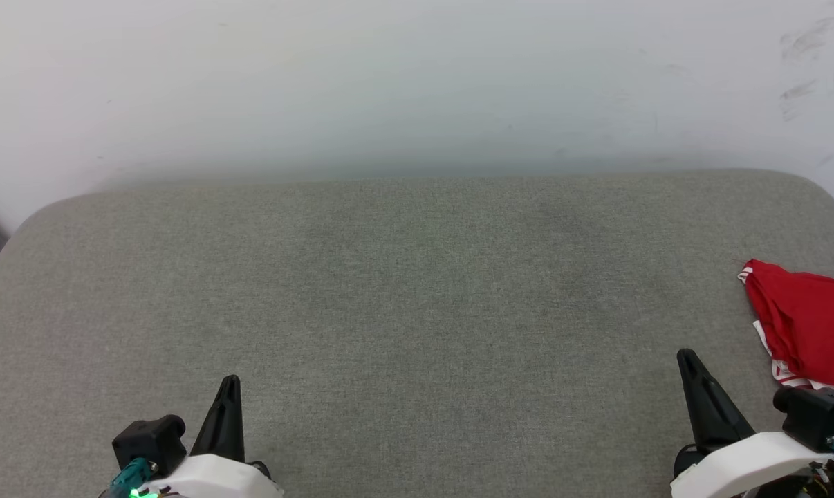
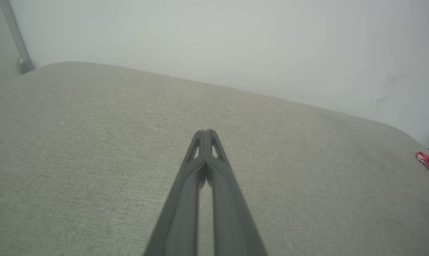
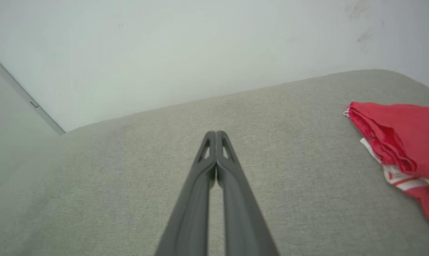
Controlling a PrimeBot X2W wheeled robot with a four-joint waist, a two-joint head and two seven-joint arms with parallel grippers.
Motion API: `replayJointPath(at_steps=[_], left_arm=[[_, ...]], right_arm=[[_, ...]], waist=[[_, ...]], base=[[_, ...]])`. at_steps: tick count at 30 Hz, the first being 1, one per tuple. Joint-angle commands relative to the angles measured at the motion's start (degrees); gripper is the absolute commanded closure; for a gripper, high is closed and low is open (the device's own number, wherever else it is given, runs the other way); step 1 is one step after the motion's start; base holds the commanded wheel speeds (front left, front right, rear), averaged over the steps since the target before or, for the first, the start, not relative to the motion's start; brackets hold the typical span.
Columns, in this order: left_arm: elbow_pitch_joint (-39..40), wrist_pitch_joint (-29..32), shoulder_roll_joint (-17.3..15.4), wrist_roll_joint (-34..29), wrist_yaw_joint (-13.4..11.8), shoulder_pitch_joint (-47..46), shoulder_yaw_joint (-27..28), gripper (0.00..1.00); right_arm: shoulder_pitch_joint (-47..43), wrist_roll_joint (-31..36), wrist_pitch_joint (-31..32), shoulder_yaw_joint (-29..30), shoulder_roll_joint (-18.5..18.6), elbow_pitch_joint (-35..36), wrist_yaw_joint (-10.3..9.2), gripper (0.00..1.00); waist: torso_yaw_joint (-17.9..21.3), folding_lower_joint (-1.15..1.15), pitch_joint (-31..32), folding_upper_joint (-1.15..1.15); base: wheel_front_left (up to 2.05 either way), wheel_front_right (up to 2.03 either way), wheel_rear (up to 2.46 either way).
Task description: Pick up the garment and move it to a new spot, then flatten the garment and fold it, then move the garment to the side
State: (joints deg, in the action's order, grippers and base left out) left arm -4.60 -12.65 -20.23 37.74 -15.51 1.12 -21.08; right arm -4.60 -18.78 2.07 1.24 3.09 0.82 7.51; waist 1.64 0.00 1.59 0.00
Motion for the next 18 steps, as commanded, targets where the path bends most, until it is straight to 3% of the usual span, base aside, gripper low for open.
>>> replayJointPath(at_steps=[1, 18], left_arm=[[0.37, 0.56, 0.22, 1.93, 0.8, -1.5, 1.39, 1.0], [-2.21, 4.22, 3.54, 13.78, 5.76, -3.09, 6.62, 1.0]], right_arm=[[1.82, -2.7, -0.01, 0.16, 0.35, 0.27, 0.0, 1.0], [3.92, -18.66, 0.43, 0.62, 0.77, -3.02, -0.01, 1.0]], waist=[[-0.02, 0.0, -0.02, 0.0], [-0.25, 0.0, -0.26, 0.0]], base=[[0.0, 0.0, 0.0], [0.0, 0.0, 0.0]])
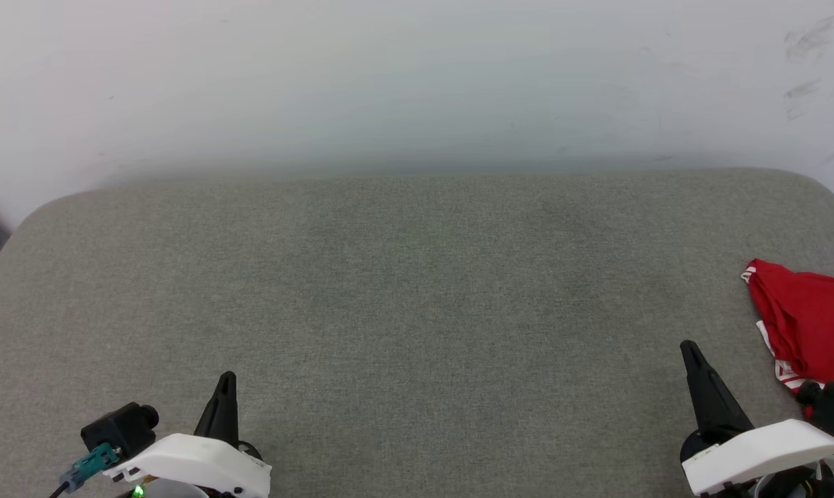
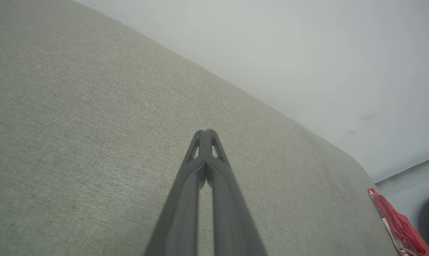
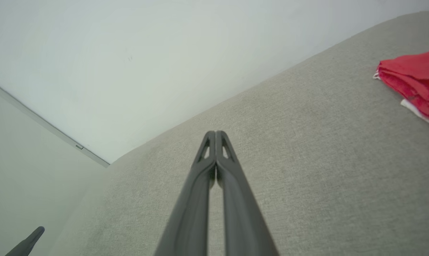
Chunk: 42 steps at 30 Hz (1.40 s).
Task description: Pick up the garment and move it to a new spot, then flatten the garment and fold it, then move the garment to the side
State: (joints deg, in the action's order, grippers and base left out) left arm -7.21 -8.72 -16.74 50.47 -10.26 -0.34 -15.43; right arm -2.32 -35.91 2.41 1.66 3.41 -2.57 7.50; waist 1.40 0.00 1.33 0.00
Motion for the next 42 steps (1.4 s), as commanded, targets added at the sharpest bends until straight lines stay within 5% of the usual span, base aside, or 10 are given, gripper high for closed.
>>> replayJointPath(at_steps=[1, 42], left_arm=[[0.27, 0.5, 0.23, 1.72, 0.8, -1.73, 1.28, 1.0], [-3.38, 7.79, 6.98, 23.61, 9.93, -4.2, 11.71, 1.0]], right_arm=[[1.77, -2.42, 0.1, 0.23, 0.47, 0.18, 0.0, 1.0], [5.53, -31.83, 1.47, 1.81, 0.69, -5.9, 0.0, 1.0]], waist=[[-0.02, 0.0, -0.02, 0.0], [-0.6, 0.0, -0.65, 0.0]], base=[[0.0, 0.0, 0.0], [0.0, 0.0, 0.0]])
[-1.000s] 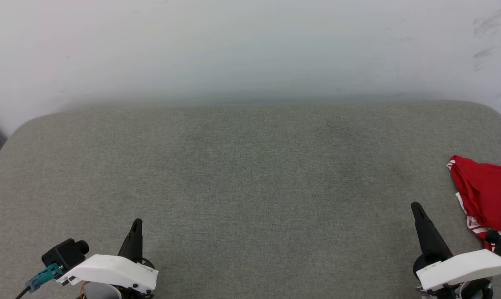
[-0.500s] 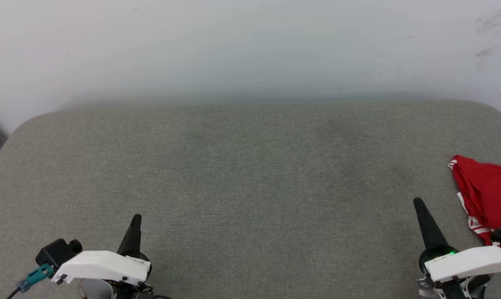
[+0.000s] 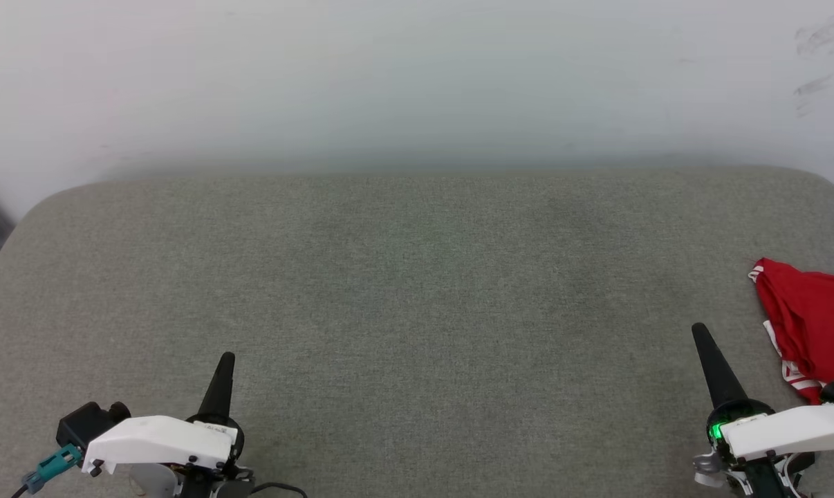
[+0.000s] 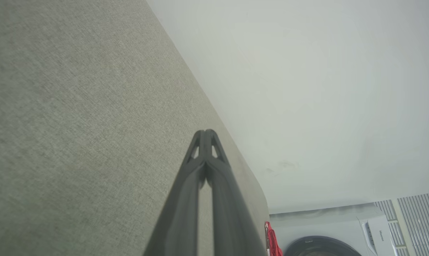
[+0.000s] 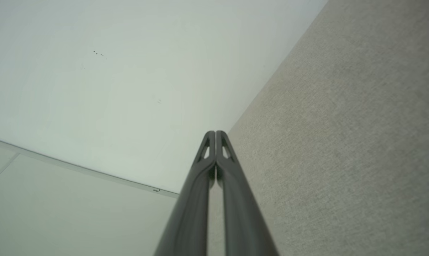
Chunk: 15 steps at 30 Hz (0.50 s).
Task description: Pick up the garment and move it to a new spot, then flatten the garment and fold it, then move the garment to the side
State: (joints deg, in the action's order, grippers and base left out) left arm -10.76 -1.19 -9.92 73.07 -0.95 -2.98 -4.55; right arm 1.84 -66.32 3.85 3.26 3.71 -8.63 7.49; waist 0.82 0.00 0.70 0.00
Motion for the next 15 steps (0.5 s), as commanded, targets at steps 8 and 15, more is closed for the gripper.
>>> replayJointPath(at_steps=[8, 15], left_arm=[[-0.42, 1.46, 1.2, 4.33, 2.03, -1.8, 2.5, 1.0], [-0.92, 2.42, 2.18, 6.98, 3.2, -2.17, 3.84, 1.0]], right_arm=[[2.01, -5.87, 0.34, 0.53, 0.37, -0.8, 0.01, 1.0], [2.46, -9.49, 0.62, 0.8, 0.33, -1.6, 0.01, 1.0]], waist=[[-0.13, 0.0, -0.14, 0.0], [-0.23, 0.0, -0.24, 0.0]], base=[[0.0, 0.0, 0.0], [0.0, 0.0, 0.0]])
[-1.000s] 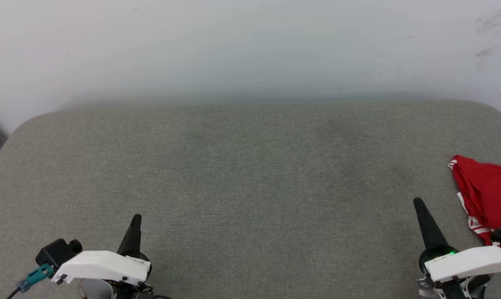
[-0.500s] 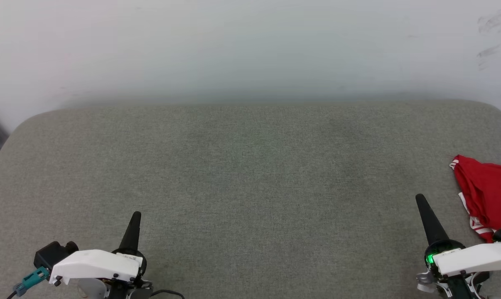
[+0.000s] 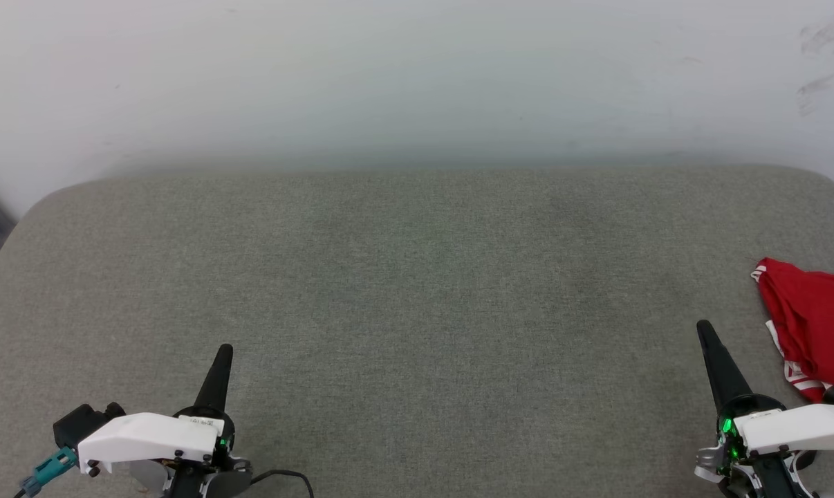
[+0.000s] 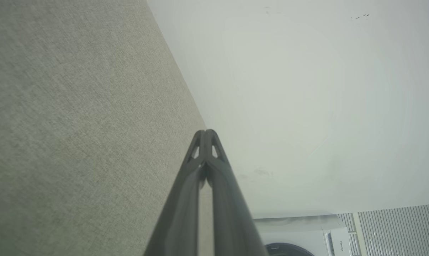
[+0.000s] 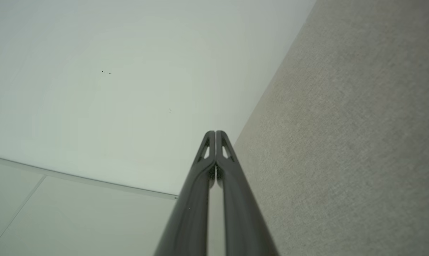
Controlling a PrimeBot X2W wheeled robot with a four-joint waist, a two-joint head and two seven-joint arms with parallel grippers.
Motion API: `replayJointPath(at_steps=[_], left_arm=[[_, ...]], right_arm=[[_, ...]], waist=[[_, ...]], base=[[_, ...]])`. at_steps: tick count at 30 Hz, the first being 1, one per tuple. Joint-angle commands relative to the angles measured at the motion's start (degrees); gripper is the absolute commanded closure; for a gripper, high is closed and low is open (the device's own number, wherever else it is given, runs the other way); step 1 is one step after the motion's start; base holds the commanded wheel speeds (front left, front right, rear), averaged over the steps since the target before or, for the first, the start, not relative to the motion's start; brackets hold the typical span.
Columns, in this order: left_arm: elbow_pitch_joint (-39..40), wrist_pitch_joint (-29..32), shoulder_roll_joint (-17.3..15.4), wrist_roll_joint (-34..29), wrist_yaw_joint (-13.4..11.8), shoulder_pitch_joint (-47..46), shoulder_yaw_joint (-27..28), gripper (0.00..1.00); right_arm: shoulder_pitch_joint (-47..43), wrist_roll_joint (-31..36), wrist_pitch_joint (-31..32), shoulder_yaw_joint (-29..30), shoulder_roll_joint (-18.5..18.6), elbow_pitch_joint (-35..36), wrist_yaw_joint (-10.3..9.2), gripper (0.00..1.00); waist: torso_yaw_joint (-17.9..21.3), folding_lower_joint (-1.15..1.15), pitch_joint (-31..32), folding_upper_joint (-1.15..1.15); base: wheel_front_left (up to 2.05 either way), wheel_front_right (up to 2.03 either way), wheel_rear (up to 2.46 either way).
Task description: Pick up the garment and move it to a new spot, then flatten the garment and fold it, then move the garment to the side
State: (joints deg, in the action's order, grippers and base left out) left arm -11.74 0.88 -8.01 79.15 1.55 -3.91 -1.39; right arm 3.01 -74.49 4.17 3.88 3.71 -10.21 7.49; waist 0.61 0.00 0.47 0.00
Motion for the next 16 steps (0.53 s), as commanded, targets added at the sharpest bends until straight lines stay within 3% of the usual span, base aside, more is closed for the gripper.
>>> replayJointPath(at_steps=[1, 16], left_arm=[[-0.01, 0.45, 0.4, 1.29, 0.78, -1.3, 0.88, 1.0], [-0.93, 2.28, 2.08, 6.19, 2.91, -1.68, 3.37, 1.0]], right_arm=[[1.35, -1.81, 0.28, 0.2, 0.32, -0.12, 0.01, 1.0], [2.1, -8.41, 0.77, 0.74, 0.2, -1.61, 0.01, 1.0]], waist=[[-0.03, 0.0, -0.03, 0.0], [-0.23, 0.0, -0.25, 0.0]], base=[[0.0, 0.0, 0.0], [0.0, 0.0, 0.0]])
